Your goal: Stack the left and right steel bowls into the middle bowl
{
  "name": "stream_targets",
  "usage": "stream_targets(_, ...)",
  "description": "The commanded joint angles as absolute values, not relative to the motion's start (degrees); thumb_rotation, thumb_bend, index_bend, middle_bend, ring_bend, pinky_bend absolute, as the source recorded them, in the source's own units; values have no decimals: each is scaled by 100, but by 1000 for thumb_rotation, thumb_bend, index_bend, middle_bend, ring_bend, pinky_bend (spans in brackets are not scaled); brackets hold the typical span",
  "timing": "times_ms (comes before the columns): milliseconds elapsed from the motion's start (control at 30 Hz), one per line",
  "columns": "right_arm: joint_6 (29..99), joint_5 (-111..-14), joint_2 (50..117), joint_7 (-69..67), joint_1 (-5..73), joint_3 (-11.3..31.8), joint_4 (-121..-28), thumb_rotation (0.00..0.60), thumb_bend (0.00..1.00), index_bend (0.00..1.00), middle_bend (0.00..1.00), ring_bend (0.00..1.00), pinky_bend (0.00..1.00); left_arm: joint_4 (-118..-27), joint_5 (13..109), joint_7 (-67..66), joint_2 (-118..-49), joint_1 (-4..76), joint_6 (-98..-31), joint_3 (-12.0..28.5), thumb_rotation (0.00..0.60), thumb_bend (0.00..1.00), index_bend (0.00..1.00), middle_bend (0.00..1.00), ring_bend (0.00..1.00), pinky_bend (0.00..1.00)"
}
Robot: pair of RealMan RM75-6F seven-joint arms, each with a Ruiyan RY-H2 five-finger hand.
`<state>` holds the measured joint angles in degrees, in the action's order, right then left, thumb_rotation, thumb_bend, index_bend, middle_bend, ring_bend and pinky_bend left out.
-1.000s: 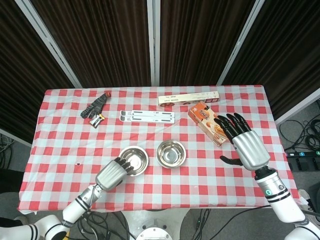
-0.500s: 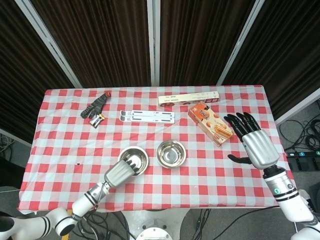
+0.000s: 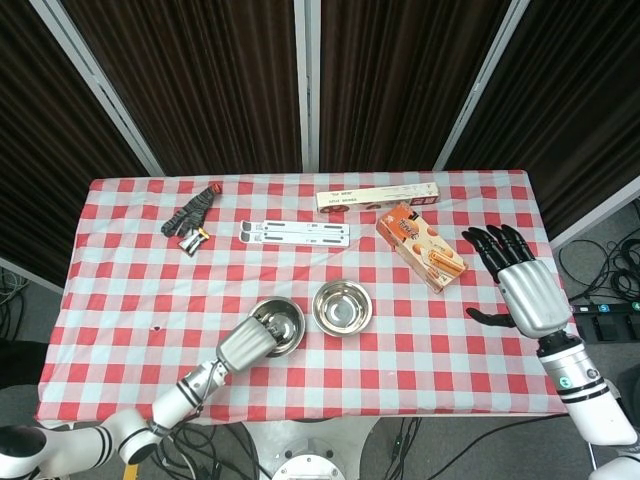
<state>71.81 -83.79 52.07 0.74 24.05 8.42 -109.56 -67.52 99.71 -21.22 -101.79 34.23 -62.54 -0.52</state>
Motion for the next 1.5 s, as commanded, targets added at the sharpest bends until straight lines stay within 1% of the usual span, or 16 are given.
stream_targets(33, 7208, -8394, 5209, 45, 2383, 849, -10934, 600, 0, 0, 80, 0, 0, -6809, 9977, -2143, -10140, 3463, -6288, -33, 600, 356, 684, 731, 658, 706)
stream_targets(300, 7366, -8441, 5155, -61, 2305, 920, -10939, 600, 0, 0, 80, 0, 0, -7141, 9962, -2364, -9992, 3615, -6312, 54, 600, 366, 696, 743, 670, 720)
stream_targets(433, 7504, -8465, 5097, -125, 2277, 1014, -11007, 600, 0, 0, 80, 0, 0, -7290, 9937, -2572, -10014, 3869, -6102, 219, 600, 367, 697, 744, 670, 720)
stream_targets(667, 7850, -8503, 4817, -197, 2138, 1187, -11276, 600, 0, 0, 81, 0, 0, -7315, 9679, -2891, -10334, 4578, -5438, 747, 600, 368, 698, 745, 670, 721)
stream_targets(867, 8025, -8482, 4626, -344, 2068, 1326, -11413, 600, 0, 0, 81, 0, 0, -7132, 9306, -3031, -10664, 4975, -5136, 1123, 600, 369, 698, 745, 670, 720)
stream_targets(967, 7982, -8416, 4595, -370, 2096, 1380, -11439, 600, 0, 0, 81, 0, 0, -6961, 9136, -3037, -10865, 5102, -5069, 1211, 600, 370, 698, 745, 670, 718)
stream_targets(1100, 7814, -8222, 4652, -297, 2239, 1492, -11446, 600, 0, 0, 80, 0, 0, -6622, 8974, -2987, -11180, 5205, -5038, 1203, 600, 367, 696, 741, 660, 703)
stream_targets(1133, 7783, -8183, 4666, -267, 2262, 1507, -11453, 600, 0, 0, 80, 0, 0, -6527, 8918, -2999, -11227, 5224, -4978, 1183, 600, 354, 683, 728, 637, 679)
stream_targets(1167, 7750, -8154, 4680, -228, 2292, 1525, -11464, 600, 0, 0, 80, 0, 0, -6450, 8855, -3017, -11238, 5253, -4869, 1140, 600, 323, 646, 693, 589, 630)
stream_targets(1200, 7709, -8121, 4697, -190, 2332, 1548, -11462, 600, 0, 0, 80, 0, 0, -6432, 8830, -3021, -11205, 5278, -4776, 1094, 600, 266, 567, 630, 513, 552)
stream_targets(1233, 7678, -8086, 4720, -157, 2365, 1571, -11446, 600, 0, 0, 80, 0, 0, -6475, 8807, -2976, -11115, 5313, -4633, 1020, 600, 227, 507, 586, 469, 505)
stream_targets(1267, 7668, -8061, 4734, -146, 2376, 1582, -11431, 600, 0, 0, 80, 0, 0, -6531, 8809, -2924, -11042, 5328, -4586, 981, 600, 179, 419, 523, 411, 445)
stream_targets(1300, 7667, -8046, 4742, -147, 2375, 1585, -11417, 600, 0, 0, 80, 0, 0, -6574, 8839, -2897, -10977, 5335, -4599, 944, 600, 144, 348, 472, 366, 403)
stream_targets(1333, 7667, -8028, 4750, -157, 2376, 1592, -11403, 600, 0, 0, 80, 0, 0, -6604, 8875, -2886, -10922, 5341, -4635, 918, 600, 120, 302, 434, 332, 373)
stream_targets(1400, 7643, -7976, 4778, -178, 2396, 1617, -11376, 600, 0, 0, 81, 0, 0, -6700, 8900, -2887, -10789, 5363, -4705, 922, 600, 98, 264, 395, 297, 346)
stream_targets(1500, 7624, -7948, 4811, -139, 2423, 1638, -11374, 600, 0, 0, 80, 0, 0, -7024, 8773, -3192, -10463, 5400, -4719, 1065, 600, 93, 250, 368, 281, 337)
